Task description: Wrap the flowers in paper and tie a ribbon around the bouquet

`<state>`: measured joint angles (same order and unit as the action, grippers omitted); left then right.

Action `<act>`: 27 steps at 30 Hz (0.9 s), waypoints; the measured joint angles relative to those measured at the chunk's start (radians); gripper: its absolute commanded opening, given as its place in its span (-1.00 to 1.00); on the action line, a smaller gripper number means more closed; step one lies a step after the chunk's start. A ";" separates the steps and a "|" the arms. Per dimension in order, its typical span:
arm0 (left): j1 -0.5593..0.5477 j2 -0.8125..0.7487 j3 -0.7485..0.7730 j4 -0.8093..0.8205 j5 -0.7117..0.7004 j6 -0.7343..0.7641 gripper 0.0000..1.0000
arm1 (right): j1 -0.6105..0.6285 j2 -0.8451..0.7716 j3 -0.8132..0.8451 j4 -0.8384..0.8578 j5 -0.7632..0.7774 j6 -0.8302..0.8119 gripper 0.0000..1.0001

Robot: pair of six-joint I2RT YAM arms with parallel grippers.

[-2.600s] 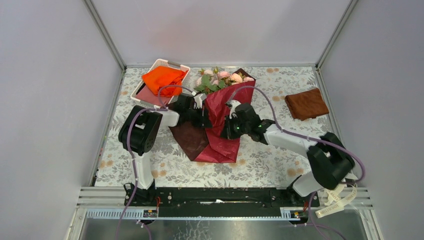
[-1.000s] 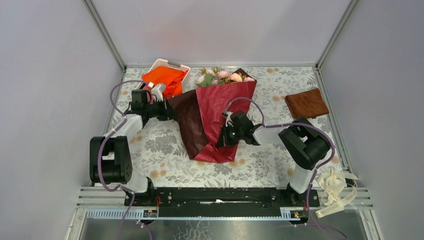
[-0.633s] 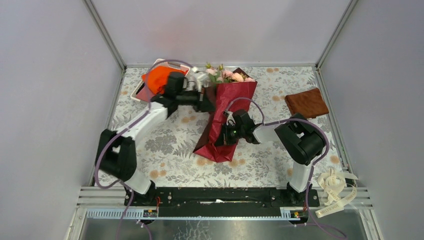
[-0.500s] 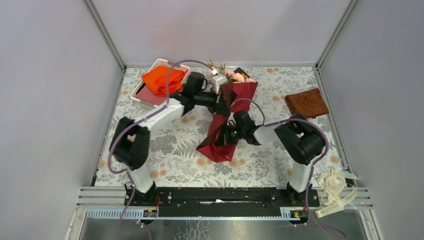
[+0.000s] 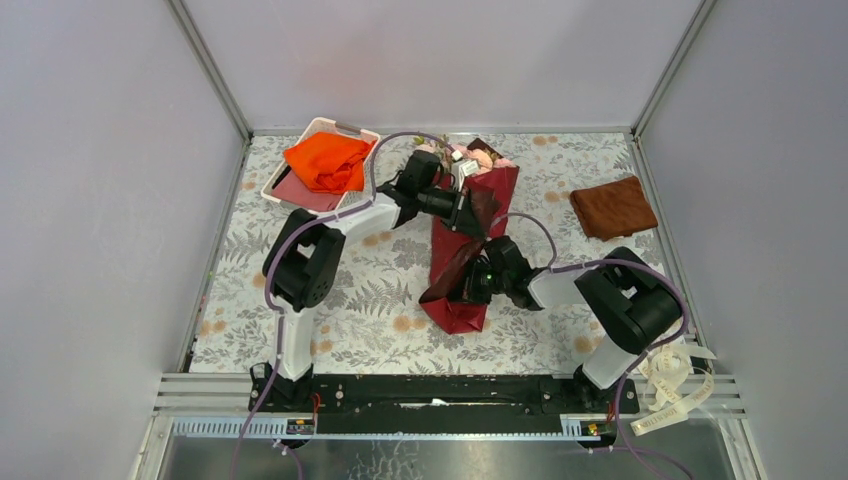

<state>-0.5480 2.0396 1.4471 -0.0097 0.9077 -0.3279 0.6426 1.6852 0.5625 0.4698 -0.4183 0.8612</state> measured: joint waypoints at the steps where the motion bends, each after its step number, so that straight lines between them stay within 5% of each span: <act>1: 0.002 0.000 0.000 0.011 0.014 -0.014 -1.00 | 0.000 -0.015 -0.006 -0.014 0.018 0.004 -1.00; 10: 0.117 -0.057 -0.087 0.019 0.018 -0.016 -1.00 | -0.001 -0.063 -0.021 -0.037 0.137 -0.011 -1.00; 16: 0.078 -0.048 -0.067 0.013 -0.026 0.051 -1.00 | -0.001 -0.061 -0.020 -0.034 0.140 -0.025 -0.99; 24: 0.008 0.137 0.007 -0.029 -0.120 0.126 -1.00 | -0.006 -0.174 0.034 -0.202 0.142 -0.125 -0.65; 27: 0.007 0.148 0.007 -0.058 -0.148 0.153 -1.00 | -0.047 -0.297 0.054 -0.281 0.139 -0.157 -0.23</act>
<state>-0.5407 2.1872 1.4544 -0.0673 0.7593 -0.1753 0.5957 1.3884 0.6163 0.1890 -0.2794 0.7044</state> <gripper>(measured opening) 0.006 0.208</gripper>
